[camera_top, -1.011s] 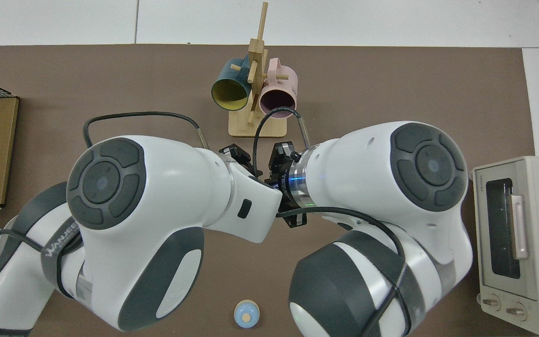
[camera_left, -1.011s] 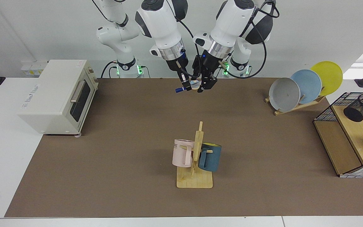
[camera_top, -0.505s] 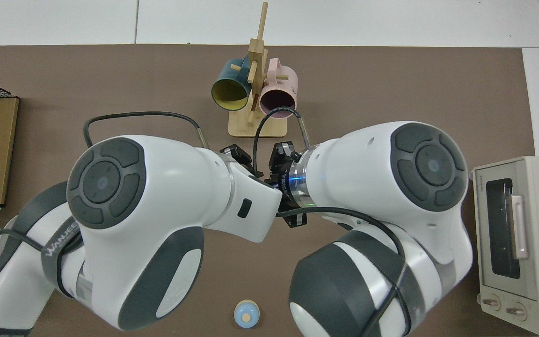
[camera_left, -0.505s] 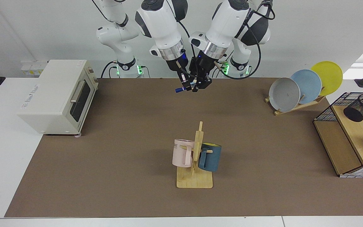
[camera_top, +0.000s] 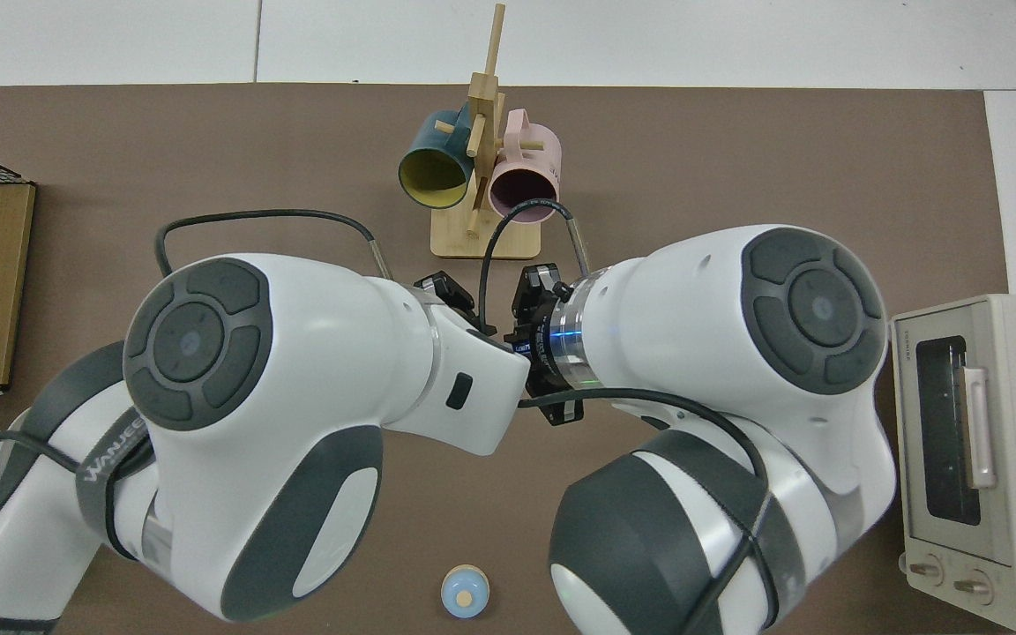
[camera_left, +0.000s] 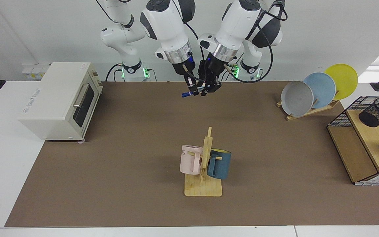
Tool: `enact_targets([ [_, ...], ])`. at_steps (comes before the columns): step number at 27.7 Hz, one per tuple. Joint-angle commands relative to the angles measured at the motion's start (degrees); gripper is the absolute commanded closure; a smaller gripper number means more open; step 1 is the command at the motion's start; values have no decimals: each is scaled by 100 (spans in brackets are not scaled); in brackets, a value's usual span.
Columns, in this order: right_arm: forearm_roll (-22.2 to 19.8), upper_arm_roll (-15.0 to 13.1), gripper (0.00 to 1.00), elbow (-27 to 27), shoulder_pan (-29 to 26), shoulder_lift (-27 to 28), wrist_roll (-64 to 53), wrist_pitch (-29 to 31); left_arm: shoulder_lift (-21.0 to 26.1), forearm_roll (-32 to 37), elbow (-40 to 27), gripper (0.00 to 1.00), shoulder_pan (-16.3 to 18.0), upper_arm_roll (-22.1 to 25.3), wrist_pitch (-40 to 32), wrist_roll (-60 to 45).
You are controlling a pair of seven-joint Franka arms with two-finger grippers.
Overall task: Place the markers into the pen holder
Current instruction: 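Close the left gripper on the marker while the right gripper releases, then carry the marker with the left gripper while the right gripper withdraws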
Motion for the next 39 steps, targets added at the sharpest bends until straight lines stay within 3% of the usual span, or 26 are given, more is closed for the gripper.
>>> enact_targets([
  [1, -112, 17, 100, -14, -40, -12, 121, -34, -42, 343, -70, 100, -91, 84, 105, -96],
  [10, -112, 9, 100, -41, -57, -12, 77, -34, -51, 484, -61, 100, -82, 84, 52, -122],
  [11, -112, 17, 95, -41, -66, -12, 68, -34, -60, 484, -61, 100, -82, 84, 43, -122],
  [14, -112, 17, 71, -41, -127, -12, -19, -34, -69, 484, -61, 100, -74, 84, 34, -157],
  [15, -112, 17, 56, -41, -145, -12, -46, -34, -69, 476, -52, 100, -65, 93, 34, -158],
  [17, -112, 9, 0, -32, -189, -12, -125, -69, -69, 476, -35, 100, -39, 93, 34, -158],
  [24, -287, 9, 0, -49, -312, -12, -730, -262, -78, 528, -35, 100, 5, 181, 8, -245],
  [29, -340, -9, 0, -58, -479, -20, -1477, -543, -95, 949, -35, 100, 6, 190, -132, -780],
  [33, -656, -9, 0, -198, -654, -134, -2573, -877, -104, 1143, 35, 100, 137, 190, -457, -1527],
  [39, -797, -9, 0, -366, -1234, -240, -4192, -957, -130, 1354, 185, 100, 295, 190, -861, -1678],
])
